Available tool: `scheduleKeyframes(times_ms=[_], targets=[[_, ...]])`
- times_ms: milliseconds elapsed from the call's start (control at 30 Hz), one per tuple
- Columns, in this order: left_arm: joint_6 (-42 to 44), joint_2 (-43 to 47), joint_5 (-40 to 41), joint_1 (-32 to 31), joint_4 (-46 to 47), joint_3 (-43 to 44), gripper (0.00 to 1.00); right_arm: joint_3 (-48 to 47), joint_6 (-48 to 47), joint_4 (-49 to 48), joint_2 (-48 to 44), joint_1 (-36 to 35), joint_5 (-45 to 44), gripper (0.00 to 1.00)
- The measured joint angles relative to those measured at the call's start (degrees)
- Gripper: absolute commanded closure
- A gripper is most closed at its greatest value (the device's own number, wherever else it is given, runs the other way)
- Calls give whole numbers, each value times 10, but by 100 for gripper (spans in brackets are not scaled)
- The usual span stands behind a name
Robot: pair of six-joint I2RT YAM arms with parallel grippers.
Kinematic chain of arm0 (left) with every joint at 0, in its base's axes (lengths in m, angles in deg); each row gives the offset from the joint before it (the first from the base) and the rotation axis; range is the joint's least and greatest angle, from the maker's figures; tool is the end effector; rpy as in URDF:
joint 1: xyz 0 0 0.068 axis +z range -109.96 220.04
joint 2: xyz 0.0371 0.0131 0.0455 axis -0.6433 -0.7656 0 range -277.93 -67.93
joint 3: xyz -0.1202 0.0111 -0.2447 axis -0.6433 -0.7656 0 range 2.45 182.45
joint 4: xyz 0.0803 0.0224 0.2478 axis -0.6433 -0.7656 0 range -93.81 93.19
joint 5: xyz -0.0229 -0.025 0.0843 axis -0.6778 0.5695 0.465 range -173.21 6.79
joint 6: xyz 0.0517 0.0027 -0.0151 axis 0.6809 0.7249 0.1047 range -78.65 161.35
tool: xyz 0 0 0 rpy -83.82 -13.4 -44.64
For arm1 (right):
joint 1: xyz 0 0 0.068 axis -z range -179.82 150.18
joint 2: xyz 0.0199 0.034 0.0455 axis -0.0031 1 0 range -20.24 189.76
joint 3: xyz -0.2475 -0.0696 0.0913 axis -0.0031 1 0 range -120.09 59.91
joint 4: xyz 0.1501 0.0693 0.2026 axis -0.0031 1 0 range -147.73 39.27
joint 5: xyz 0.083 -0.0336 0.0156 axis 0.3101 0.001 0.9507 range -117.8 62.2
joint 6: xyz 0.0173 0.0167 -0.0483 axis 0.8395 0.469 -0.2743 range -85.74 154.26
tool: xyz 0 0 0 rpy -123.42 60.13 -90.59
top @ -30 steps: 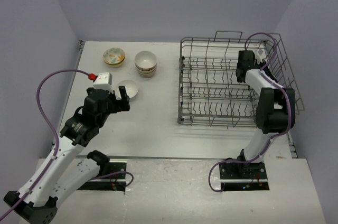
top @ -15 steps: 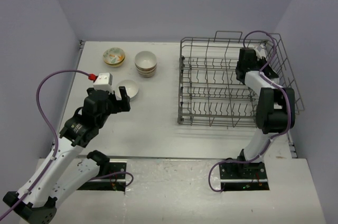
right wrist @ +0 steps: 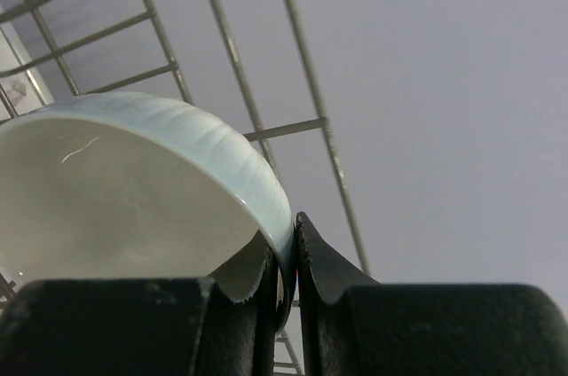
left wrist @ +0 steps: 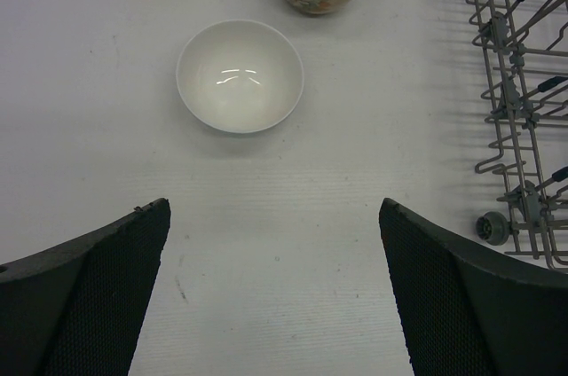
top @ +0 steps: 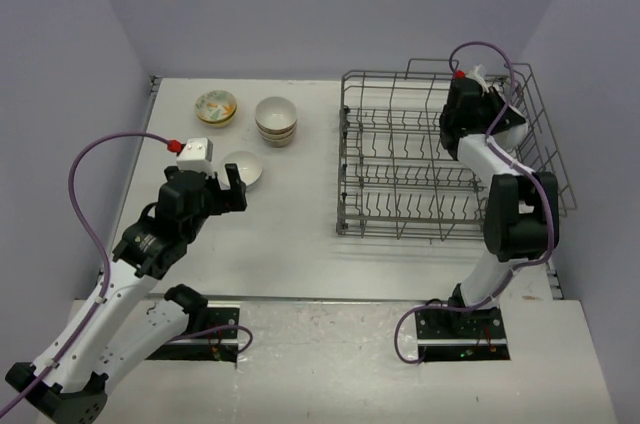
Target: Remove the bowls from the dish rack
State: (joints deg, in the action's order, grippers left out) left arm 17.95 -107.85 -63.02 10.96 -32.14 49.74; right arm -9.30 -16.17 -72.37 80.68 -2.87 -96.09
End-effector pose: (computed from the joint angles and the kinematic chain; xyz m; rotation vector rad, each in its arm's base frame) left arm 0.1349 -0.0610 0.3235 -0.1160 2.0297 -0.2147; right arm 0.3945 -0.0120 0.2694 -0.0043 2.0073 -1.6475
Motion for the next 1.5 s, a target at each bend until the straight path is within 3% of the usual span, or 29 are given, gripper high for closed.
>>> scheduleKeyframes(times_ms=[233,433,633,767,833,967,1100,1333,1500], targets=[[0,10,3,0,0,0,0,-34,7,11,-38,-38,-14,100],[0,22,8,6,1,0,0,-161,202,242,-66,-88,-5,100],[-2,31,18,54,1,1,0,-234,376,389,-91,-231,30,100],[-14,37,45,90,-3,1,0,-286,497,462,-74,-331,150,100],[-19,43,58,104,-5,1,0,-304,564,465,-61,-366,268,100],[-31,58,81,126,-9,3,0,-374,684,455,15,-409,474,100],[-46,85,109,129,-21,4,0,-494,770,446,152,-441,582,100],[-71,125,155,130,-38,14,0,-599,856,473,333,-474,647,100],[-70,122,156,130,-38,14,0,-614,871,502,384,-477,643,100]])
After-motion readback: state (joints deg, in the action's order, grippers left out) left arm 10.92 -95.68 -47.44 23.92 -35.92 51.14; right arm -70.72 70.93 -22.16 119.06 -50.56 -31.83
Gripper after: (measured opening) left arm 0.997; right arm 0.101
